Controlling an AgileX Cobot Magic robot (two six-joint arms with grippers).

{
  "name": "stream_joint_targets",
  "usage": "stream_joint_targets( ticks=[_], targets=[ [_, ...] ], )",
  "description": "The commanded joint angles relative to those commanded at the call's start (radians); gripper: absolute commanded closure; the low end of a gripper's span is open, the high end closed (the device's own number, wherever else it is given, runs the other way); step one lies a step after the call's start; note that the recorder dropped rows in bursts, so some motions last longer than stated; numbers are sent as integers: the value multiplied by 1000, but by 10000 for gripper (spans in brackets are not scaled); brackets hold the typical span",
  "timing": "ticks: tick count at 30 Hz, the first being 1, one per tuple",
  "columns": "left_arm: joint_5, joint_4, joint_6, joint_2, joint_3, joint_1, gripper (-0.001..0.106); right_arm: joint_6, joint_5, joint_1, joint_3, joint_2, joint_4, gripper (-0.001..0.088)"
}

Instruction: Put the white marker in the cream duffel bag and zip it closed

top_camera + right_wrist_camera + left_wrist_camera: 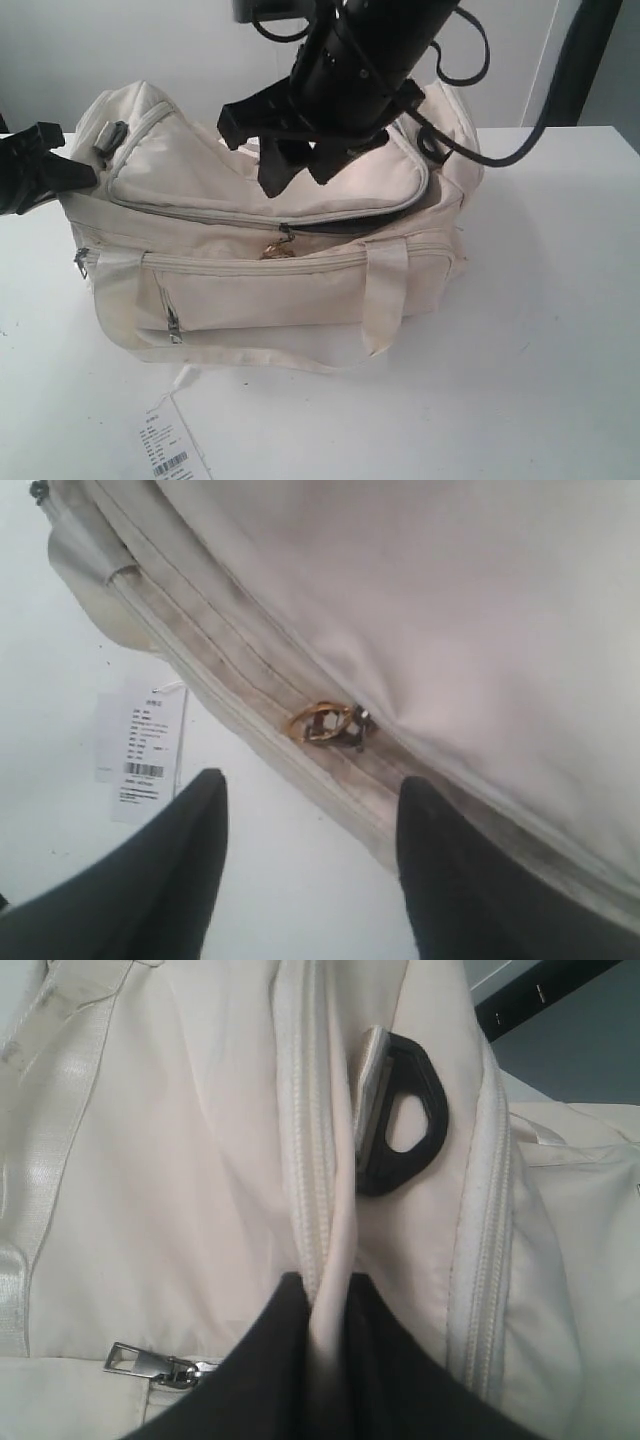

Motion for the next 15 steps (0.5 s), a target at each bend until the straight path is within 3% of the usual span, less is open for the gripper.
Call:
stream_joint_targets(
  ticks=[4, 10, 15],
  targets=[
    [7, 0, 0, 0, 0, 0, 1050, 89, -49, 31, 46, -2, -5, 382],
    [11, 0, 0, 0, 0, 0, 1050, 248, 39, 36, 79, -2, -88, 382],
    [10, -2, -2, 0, 0, 0, 1050, 360, -89, 36, 113, 1, -23, 381]
  ],
)
